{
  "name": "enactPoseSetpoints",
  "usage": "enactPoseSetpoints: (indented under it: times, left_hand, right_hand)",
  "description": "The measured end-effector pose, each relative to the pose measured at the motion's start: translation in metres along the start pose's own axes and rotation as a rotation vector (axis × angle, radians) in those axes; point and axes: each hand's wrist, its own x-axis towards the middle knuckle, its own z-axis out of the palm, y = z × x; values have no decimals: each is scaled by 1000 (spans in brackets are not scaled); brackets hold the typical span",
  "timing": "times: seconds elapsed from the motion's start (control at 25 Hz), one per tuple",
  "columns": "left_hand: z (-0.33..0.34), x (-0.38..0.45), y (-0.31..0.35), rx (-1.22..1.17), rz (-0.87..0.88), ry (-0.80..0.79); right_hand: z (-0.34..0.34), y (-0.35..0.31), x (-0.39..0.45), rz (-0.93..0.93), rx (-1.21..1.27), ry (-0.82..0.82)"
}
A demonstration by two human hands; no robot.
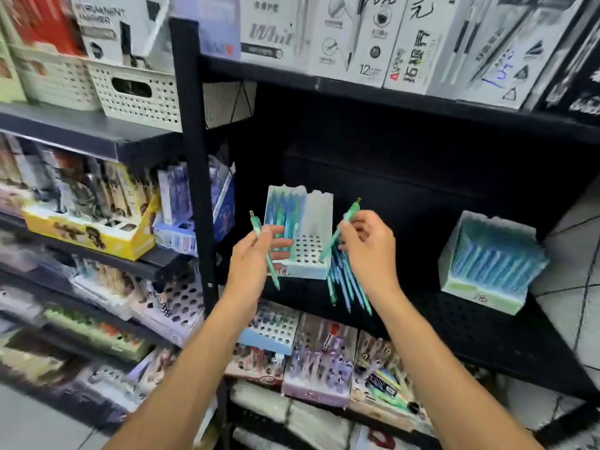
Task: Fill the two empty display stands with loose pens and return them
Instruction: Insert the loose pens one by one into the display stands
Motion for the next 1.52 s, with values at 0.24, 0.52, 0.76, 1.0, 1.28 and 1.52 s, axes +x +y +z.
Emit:
enactPoseSetpoints:
  times: [0.24,0.52,0.76,1.0,1.28,1.52]
  left_hand:
    - [-6,42,-19,-4,-30,1]
    - [3,46,-31,45,-38,62]
    - [8,40,-33,24,-43,100]
    - [12,40,-28,38,-5,77]
    - [30,35,-14,104,264,-37]
    - [41,47,-6,221,456,-104]
  right_hand:
    - [47,26,59,27,-23,5]
    - [66,47,87,-99,-283,-176]
    - [67,46,94,-158,-341,-277]
    - [72,46,97,-120,-516,-362]
    - [33,0,46,-244,22,-531]
    - [25,-4,63,-278,-9,-581]
